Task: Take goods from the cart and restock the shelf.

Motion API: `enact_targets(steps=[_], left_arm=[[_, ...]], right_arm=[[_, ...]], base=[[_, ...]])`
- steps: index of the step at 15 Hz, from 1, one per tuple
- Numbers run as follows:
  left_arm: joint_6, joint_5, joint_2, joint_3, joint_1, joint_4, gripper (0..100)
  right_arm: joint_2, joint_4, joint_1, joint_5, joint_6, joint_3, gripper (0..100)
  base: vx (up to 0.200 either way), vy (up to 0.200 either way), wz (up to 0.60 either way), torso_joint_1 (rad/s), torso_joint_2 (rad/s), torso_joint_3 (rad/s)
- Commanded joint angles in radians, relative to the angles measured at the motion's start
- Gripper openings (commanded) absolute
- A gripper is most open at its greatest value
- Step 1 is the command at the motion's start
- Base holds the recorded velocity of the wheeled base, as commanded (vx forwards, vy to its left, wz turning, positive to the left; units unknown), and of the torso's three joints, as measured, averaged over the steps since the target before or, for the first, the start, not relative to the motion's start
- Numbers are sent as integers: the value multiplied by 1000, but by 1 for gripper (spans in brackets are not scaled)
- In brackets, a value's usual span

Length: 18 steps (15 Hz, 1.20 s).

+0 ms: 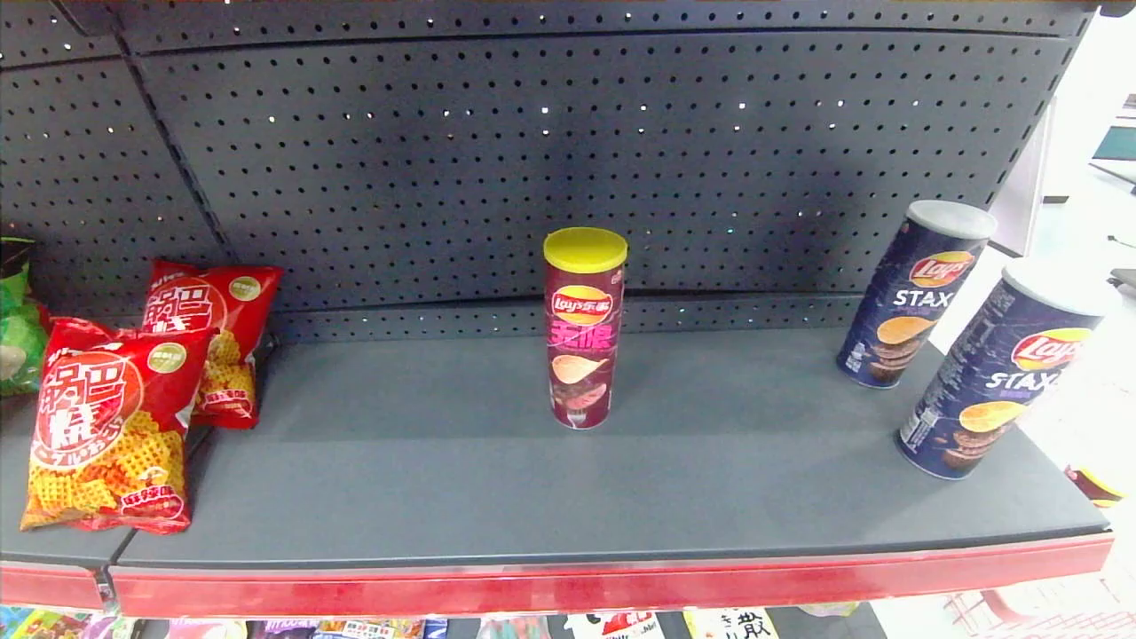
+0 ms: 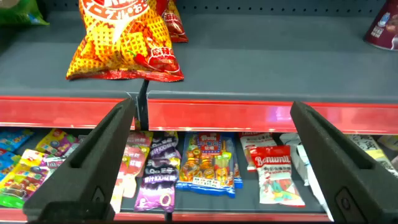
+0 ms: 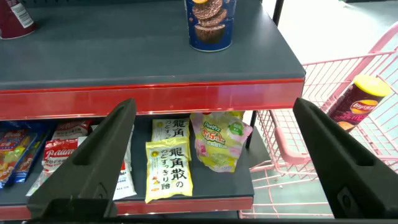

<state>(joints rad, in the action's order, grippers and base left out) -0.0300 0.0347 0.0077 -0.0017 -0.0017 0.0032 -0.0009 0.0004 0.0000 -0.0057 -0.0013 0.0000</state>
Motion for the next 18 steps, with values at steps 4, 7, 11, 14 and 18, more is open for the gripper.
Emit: enact_targets(steps=[4,7,11,14,18], left_arm=[[21,-4,0,0,0,0,100],[21,-4,0,0,0,0,100],[21,-4,0,0,0,0,100],[21,-6,0,0,0,0,100],[19,-4,0,0,0,0,100]], right_arm=[[1,1,0,0,0,0,100],[1,1,0,0,0,0,100],[1,1,0,0,0,0,100],[1,1,0,0,0,0,100],[1,1,0,0,0,0,100]], base=[[0,0,0,0,0,0],[0,-133,0,5,2,2],[0,-200,0,12,2,0],[0,-200,0,4,4,2],[0,-200,0,4,1,1]])
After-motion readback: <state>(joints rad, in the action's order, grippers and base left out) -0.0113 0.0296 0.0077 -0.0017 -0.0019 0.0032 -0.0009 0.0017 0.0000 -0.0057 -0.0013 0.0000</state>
